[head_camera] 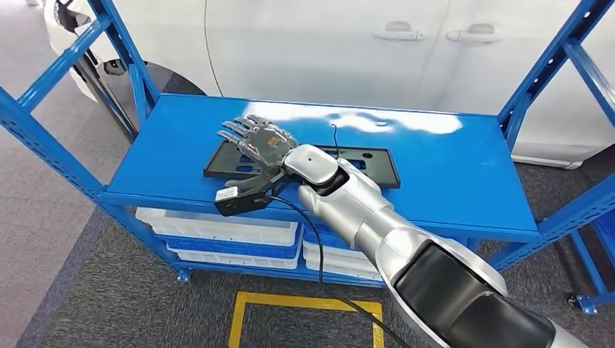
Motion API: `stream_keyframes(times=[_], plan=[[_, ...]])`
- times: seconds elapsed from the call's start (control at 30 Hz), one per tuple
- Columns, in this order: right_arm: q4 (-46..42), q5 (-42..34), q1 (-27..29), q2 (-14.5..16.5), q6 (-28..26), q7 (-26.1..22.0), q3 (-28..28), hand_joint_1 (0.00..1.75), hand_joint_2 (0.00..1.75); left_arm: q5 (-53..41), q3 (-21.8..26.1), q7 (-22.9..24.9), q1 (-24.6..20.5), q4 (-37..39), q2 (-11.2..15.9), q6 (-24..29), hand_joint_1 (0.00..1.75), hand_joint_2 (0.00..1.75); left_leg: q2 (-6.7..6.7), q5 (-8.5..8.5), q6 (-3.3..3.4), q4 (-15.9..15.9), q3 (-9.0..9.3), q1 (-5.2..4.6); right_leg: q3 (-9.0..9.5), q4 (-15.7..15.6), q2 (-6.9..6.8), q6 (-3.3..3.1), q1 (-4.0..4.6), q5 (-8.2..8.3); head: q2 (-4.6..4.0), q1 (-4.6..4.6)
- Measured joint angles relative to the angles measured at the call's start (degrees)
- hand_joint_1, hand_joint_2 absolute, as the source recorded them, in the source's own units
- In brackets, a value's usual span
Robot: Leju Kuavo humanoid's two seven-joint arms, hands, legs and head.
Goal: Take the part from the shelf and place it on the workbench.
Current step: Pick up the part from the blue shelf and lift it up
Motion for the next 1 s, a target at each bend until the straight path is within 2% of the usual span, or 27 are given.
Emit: stream_keyframes(times=[0.07, 0.1, 0.13, 0.2, 0.23, 0.27, 0.3, 0.37, 0.4, 0.43, 0.5, 0.57, 0.63, 0.7, 0.73, 0.77, 0.8, 0.83, 0.9, 0.93, 1.0], plan=[[0.00, -0.01, -0.07, 0.10, 0.01, 0.04, -0.04, 0.00, 0.00, 0.01, 0.00, -0.01, 0.06, 0.00, 0.03, 0.01, 0.00, 0.00, 0.37, -0.64, -0.61, 0.61, -0.20, 0.05, 0.26, -0.47, -0.20, -0.62, -0.17, 0.25, 0.00, 0.00], [0.00, -0.02, -0.14, 0.16, 0.01, 0.04, -0.06, 0.00, 0.00, 0.01, 0.00, -0.01, 0.04, 0.00, 0.04, 0.02, 0.00, 0.00, 0.74, -1.69, -0.91, 2.12, -0.81, 0.08, 0.43, -0.73, -0.33, -0.90, -0.32, 0.37, 0.00, 0.00], [0.00, -0.03, -0.16, 0.20, 0.02, 0.04, -0.08, 0.00, 0.00, 0.01, 0.00, -0.01, 0.02, 0.00, 0.05, 0.04, 0.00, 0.00, 1.15, -3.27, -1.17, 4.85, -2.00, 0.19, 0.55, -0.89, -0.49, -1.10, -0.39, 0.43, 0.00, 0.00], [0.00, -0.05, -0.03, 0.21, 0.08, 0.04, -0.09, 0.00, 0.00, 0.01, 0.00, -0.01, 0.01, 0.00, 0.05, 0.06, 0.00, 0.00, 1.71, -6.64, -1.68, 12.38, -5.53, 0.44, 0.55, -0.90, -0.72, -1.28, -0.33, 0.39, 0.00, 0.00], [0.00, -0.09, 0.10, 0.20, 0.19, 0.04, -0.09, 0.00, 0.00, 0.01, 0.01, -0.01, 0.06, 0.00, 0.07, 0.07, 0.00, 0.00, 1.86, -7.39, -1.85, 15.12, -6.87, 0.54, 0.54, -0.88, -0.84, -1.30, -0.30, 0.37, 0.00, 0.00], [0.00, -0.18, 0.20, 0.20, 0.39, 0.07, -0.09, 0.00, 0.00, 0.01, 0.01, -0.02, 0.11, 0.00, 0.09, 0.07, 0.00, 0.00, 1.98, -7.10, -1.94, 15.91, -7.30, 0.60, 0.54, -0.85, -0.92, -1.29, -0.29, 0.34, 0.00, 0.00], [0.00, -0.29, 0.25, 0.20, 0.60, 0.13, -0.11, 0.00, 0.00, 0.01, 0.02, -0.02, 0.15, 0.00, 0.11, 0.07, 0.00, 0.00, 2.07, -5.75, -1.94, 14.34, -6.56, 0.63, 0.57, -0.82, -0.97, -1.25, -0.29, 0.31, 0.00, 0.00], [0.01, -0.51, 0.24, 0.20, 0.91, 0.31, -0.23, 0.00, 0.00, 0.01, 0.01, -0.03, 0.12, 0.00, 0.14, 0.10, 0.00, 0.00, 2.19, -2.08, -1.68, 6.72, -2.76, 0.65, 0.64, -0.72, -0.94, -1.01, -0.26, 0.17, 0.00, 0.00], [0.06, -0.57, 0.22, 0.19, 0.99, 0.44, -0.32, 0.00, 0.00, 0.02, 0.00, -0.04, 0.10, 0.00, 0.14, 0.13, 0.00, 0.00, 2.12, -0.91, -1.41, 3.18, -0.98, 0.58, 0.60, -0.62, -0.84, -0.77, -0.18, 0.13, 0.00, 0.01], [0.15, -0.63, 0.21, 0.19, 1.05, 0.60, -0.40, 0.00, 0.00, 0.03, 0.00, -0.06, 0.12, 0.00, 0.14, 0.14, 0.00, 0.00, 2.06, -0.40, -1.14, 0.96, 0.13, 0.49, 0.51, -0.56, -0.74, -0.49, -0.09, 0.13, 0.00, 0.01], [0.43, -0.74, 0.25, 0.19, 1.11, 0.95, -0.54, 0.00, 0.00, 0.07, 0.02, -0.10, 0.23, 0.00, 0.16, 0.15, 0.00, 0.00, 1.95, -0.47, -0.58, -0.04, 0.56, 0.28, 0.33, -0.55, -0.54, 0.07, -0.01, 0.25, 0.00, 0.01], [0.72, -0.81, 0.27, 0.17, 1.01, 1.17, -0.71, 0.00, 0.00, 0.07, 0.02, -0.15, 0.26, 0.00, 0.14, 0.15, 0.00, 0.00, 2.25, -0.26, 0.05, -0.25, 0.62, 0.45, 0.15, -0.19, -0.45, 0.65, -0.04, -0.11, 0.00, 0.01], [0.91, -0.83, 0.23, 0.14, 0.81, 1.27, -0.90, 0.00, 0.00, 0.07, 0.02, -0.24, 0.18, 0.00, 0.08, 0.15, 0.00, 0.00, 2.59, -0.04, 0.71, -0.57, 0.73, 0.68, -1.42, 3.43, -0.42, 1.17, -0.11, -2.47, 0.00, 0.01], [1.08, -0.62, 0.47, 0.07, 0.59, 1.27, -0.96, 0.00, 0.00, 0.05, 0.02, -0.31, 0.20, 0.00, 0.08, 0.15, 0.00, 0.00, 2.77, -0.05, 1.02, -0.57, 0.68, 0.60, -4.96, 11.16, -0.46, 1.44, -0.24, -6.21, 0.00, 0.02], [1.19, -0.44, 0.72, -0.02, 0.53, 1.27, -0.96, 0.00, 0.00, 0.05, 0.02, -0.32, 0.23, 0.00, 0.09, 0.15, 0.00, 0.00, 2.81, -0.06, 1.07, -0.53, 0.66, 0.57, -6.62, 14.61, -0.46, 1.51, -0.27, -7.39, 0.00, 0.02], [1.31, -0.18, 0.97, -0.11, 0.55, 1.31, -0.96, 0.00, 0.00, 0.05, 0.02, -0.32, 0.25, 0.00, 0.09, 0.15, 0.00, 0.00, 2.84, -0.07, 1.09, -0.48, 0.64, 0.55, -7.49, 16.35, -0.47, 1.53, -0.29, -7.55, 0.00, 0.02], [1.43, 0.25, 1.15, -0.20, 0.60, 1.48, -0.95, 0.00, 0.00, 0.05, 0.02, -0.32, 0.24, 0.00, 0.09, 0.15, 0.00, 0.00, 2.82, -0.09, 1.07, -0.40, 0.64, 0.55, -7.19, 15.67, -0.47, 1.46, -0.29, -6.55, 0.00, 0.02], [1.54, 0.92, 1.22, -0.26, 0.66, 1.83, -0.93, 0.00, 0.00, 0.06, 0.02, -0.32, 0.23, 0.00, 0.09, 0.15, 0.00, 0.00, 2.79, -0.13, 1.02, -0.30, 0.65, 0.55, -5.75, 12.68, -0.48, 1.33, -0.29, -4.68, 0.00, 0.02], [1.78, 2.69, 1.11, -0.28, 0.74, 2.91, -0.81, 0.00, 0.00, 0.07, 0.02, -0.38, 0.20, 0.00, 0.06, 0.16, 0.00, 0.00, 2.74, -0.33, 0.73, 0.04, 0.59, 0.42, -1.77, 4.56, -0.53, 0.92, -0.18, -1.13, 0.00, 0.01], [1.97, 3.57, 1.05, -0.28, 0.74, 3.55, -0.67, 0.00, 0.00, 0.08, 0.02, -0.43, 0.19, 0.00, 0.04, 0.17, 0.00, 0.00, 2.73, -0.42, 0.50, 0.19, 0.51, 0.33, -0.46, 1.79, -0.54, 0.70, -0.12, -0.29, 0.00, 0.01], [2.63, 4.93, 1.02, -0.39, 0.68, 4.65, -0.34, 0.00, 0.00, 0.12, 0.02, -0.55, 0.19, 0.00, 0.03, 0.21, 0.00, 0.00, 2.72, -0.50, -0.08, 0.26, 0.41, 0.18, 0.20, 0.12, -0.50, 0.24, 0.13, -0.25, 0.00, 0.01]])
